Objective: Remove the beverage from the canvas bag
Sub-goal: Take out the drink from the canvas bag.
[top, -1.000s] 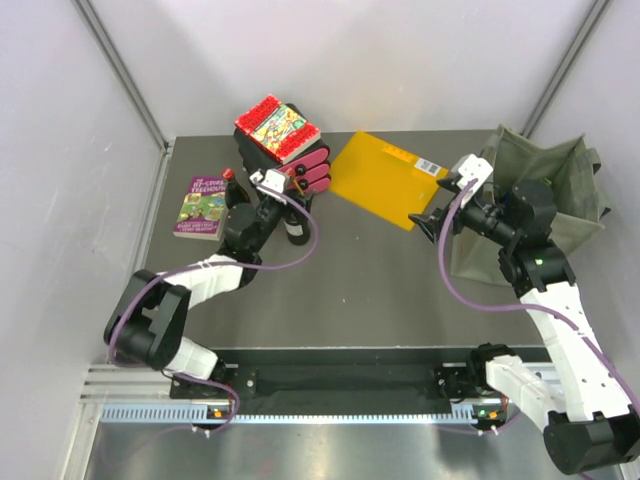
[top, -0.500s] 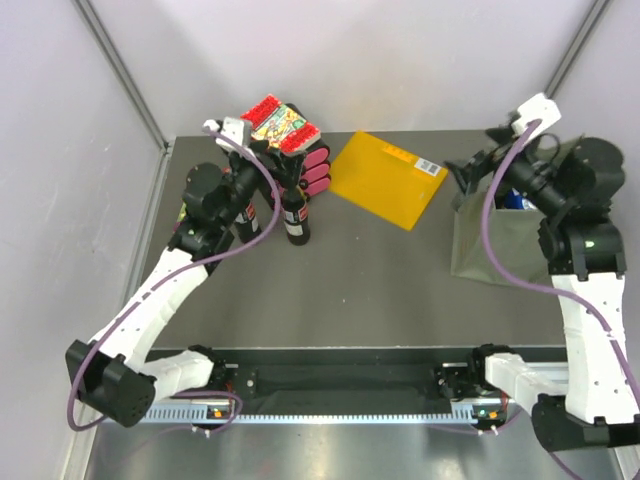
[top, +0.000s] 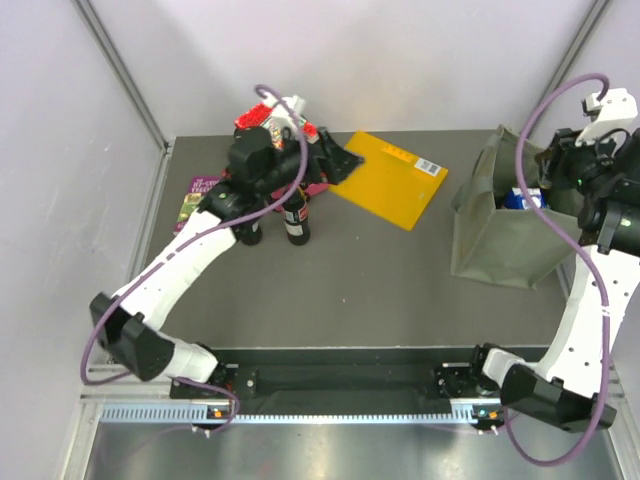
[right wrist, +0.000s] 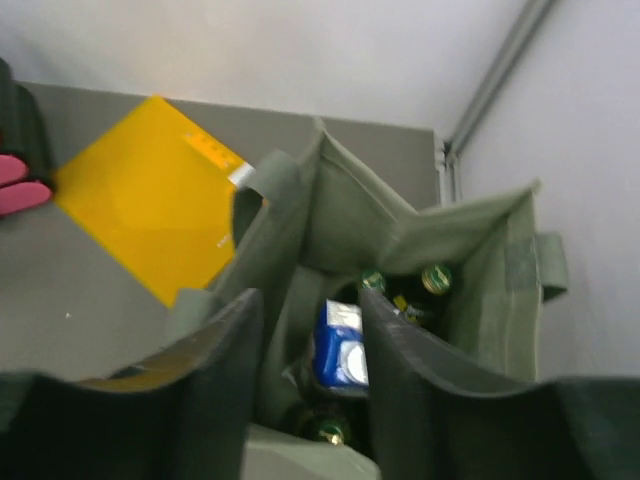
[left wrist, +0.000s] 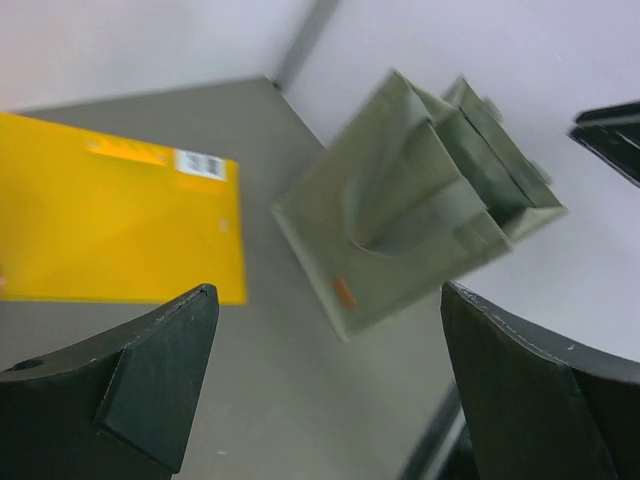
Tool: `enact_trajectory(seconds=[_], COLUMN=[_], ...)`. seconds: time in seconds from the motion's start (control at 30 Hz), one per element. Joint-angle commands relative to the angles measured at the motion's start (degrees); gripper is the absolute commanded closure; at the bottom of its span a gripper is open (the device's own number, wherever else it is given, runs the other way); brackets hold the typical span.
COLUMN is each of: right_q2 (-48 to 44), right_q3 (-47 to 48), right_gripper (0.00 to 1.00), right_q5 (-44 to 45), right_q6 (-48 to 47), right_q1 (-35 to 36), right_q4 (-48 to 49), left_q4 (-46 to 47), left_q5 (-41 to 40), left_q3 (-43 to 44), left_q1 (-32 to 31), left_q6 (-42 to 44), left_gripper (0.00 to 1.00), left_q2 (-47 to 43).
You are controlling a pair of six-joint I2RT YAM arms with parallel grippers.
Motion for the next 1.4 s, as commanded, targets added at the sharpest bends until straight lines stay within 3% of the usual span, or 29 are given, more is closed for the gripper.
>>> enact_trajectory(seconds=[0.0,0.1,0.6,0.87,1.37], right_q2=[3.0,5.1,-0.6,-4.4,-7.1], right_q3=[4.5,4.4,-8.7,-13.8,-19.2], right_gripper=[0.67,0.73,0.74,0.76,0.73], right_q5=[-0.8,-2.8,-7.9,-9.6,-12.5], right_q6=[-5.9,-10.7,-34.6,-43.8,-47.6], right_q1=[-4.8,-7.8,-9.1,-9.1,-9.1], right_q4=[-9.8,-14.6,-24.8,-28.7,-30.7], left_q4=[-0.2,1.5,8.4,4.1,-6.0], left_q5=[3.6,4.9,8.0,5.8,1.4], left_q3=[6.1,8.1,27.1,41.0,54.3], left_q1=[-5.0,-7.6,-15.7,-20.3,-26.3], left_q6=[-5.0,-7.8,-20.4,-18.5,-10.6], left_gripper=[0.04,0.04,0.05,0.06,0.11], left_q2=[5.8,10.3,33.3,44.0,54.0])
